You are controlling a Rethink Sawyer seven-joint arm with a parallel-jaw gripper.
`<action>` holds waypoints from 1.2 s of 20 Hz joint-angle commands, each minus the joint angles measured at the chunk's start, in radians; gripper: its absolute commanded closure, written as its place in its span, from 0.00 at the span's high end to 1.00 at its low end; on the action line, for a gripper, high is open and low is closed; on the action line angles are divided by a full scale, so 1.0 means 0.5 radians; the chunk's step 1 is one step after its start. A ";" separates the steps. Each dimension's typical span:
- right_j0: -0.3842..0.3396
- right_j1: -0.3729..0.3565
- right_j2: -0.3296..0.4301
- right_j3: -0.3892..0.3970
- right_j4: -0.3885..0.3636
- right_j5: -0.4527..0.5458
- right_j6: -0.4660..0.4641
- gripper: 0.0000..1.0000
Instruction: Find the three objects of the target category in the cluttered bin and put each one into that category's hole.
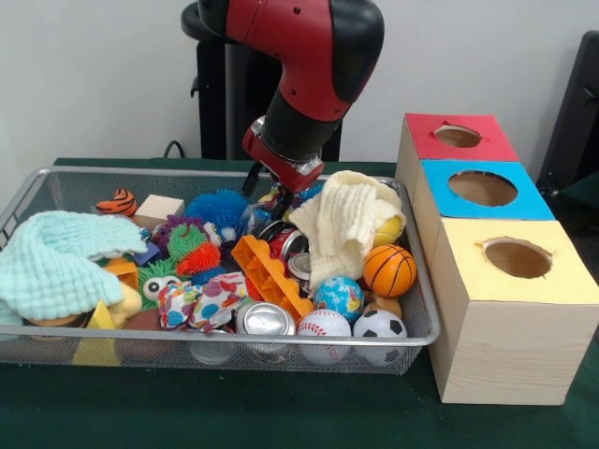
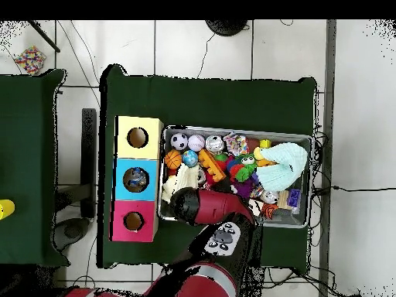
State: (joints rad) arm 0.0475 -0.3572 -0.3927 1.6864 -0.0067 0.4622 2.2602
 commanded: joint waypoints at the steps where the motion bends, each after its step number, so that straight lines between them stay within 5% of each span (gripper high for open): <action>1: -0.033 0.103 0.116 -0.034 0.083 -0.136 0.336 1.00; 18: 0.002 0.097 0.055 -0.026 0.122 -0.151 0.396 1.00; 19: 0.002 0.097 0.055 -0.027 0.124 -0.151 0.395 0.00; 24: 0.007 0.100 0.049 -0.030 0.121 -0.154 0.394 0.00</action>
State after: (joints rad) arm 0.0538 -0.3421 -0.4047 1.6864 0.0001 0.4502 2.2602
